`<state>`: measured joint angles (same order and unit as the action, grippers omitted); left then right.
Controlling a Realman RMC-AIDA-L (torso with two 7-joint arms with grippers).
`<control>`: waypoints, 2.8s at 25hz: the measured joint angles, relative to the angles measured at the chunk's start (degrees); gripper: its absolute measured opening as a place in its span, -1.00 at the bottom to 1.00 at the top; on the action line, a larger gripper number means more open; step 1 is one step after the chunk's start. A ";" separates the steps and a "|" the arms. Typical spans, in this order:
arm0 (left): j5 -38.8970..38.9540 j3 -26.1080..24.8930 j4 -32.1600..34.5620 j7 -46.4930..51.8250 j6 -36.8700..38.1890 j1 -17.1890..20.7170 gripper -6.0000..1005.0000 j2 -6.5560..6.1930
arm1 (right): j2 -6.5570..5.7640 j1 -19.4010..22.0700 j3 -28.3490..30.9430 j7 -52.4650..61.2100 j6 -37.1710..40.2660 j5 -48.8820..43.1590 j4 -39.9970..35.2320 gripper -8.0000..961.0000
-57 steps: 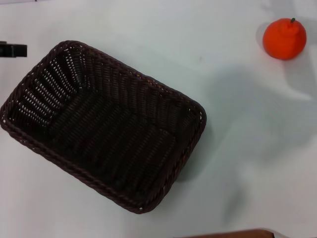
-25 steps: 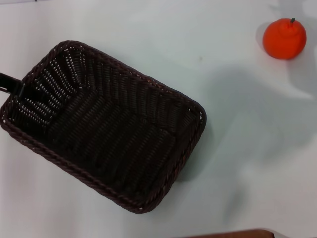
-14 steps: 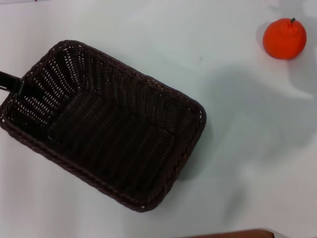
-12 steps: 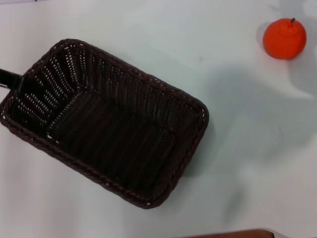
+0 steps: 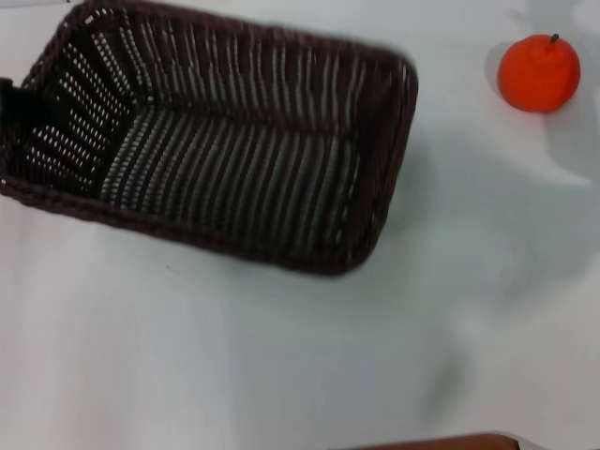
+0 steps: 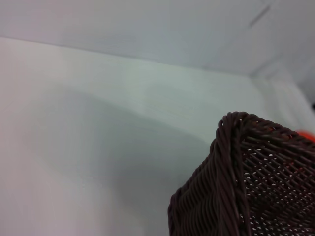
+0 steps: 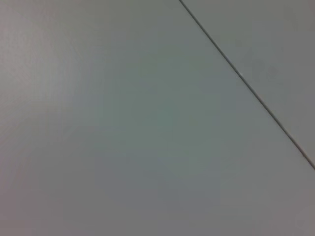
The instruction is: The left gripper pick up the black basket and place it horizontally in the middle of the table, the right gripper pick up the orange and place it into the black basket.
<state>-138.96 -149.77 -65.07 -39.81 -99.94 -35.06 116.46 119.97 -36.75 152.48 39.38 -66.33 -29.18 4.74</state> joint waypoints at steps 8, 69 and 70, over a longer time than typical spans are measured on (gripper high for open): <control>3.03 -0.64 -0.11 7.80 7.46 3.61 -0.67 3.58 | 0.00 -0.20 0.00 0.75 0.00 0.00 0.00 0.87; 43.24 -11.95 16.65 -45.13 17.38 11.89 0.46 6.18 | -14.26 6.84 -24.45 74.23 -2.34 -89.04 46.27 0.87; 43.21 -11.95 16.86 -45.19 17.54 11.67 0.48 6.09 | -14.00 6.89 -23.46 74.48 -3.11 -90.55 46.79 0.87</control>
<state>-95.75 -161.72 -48.21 -85.00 -82.40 -23.39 122.55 105.97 -29.86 129.02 113.86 -69.44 -119.73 51.53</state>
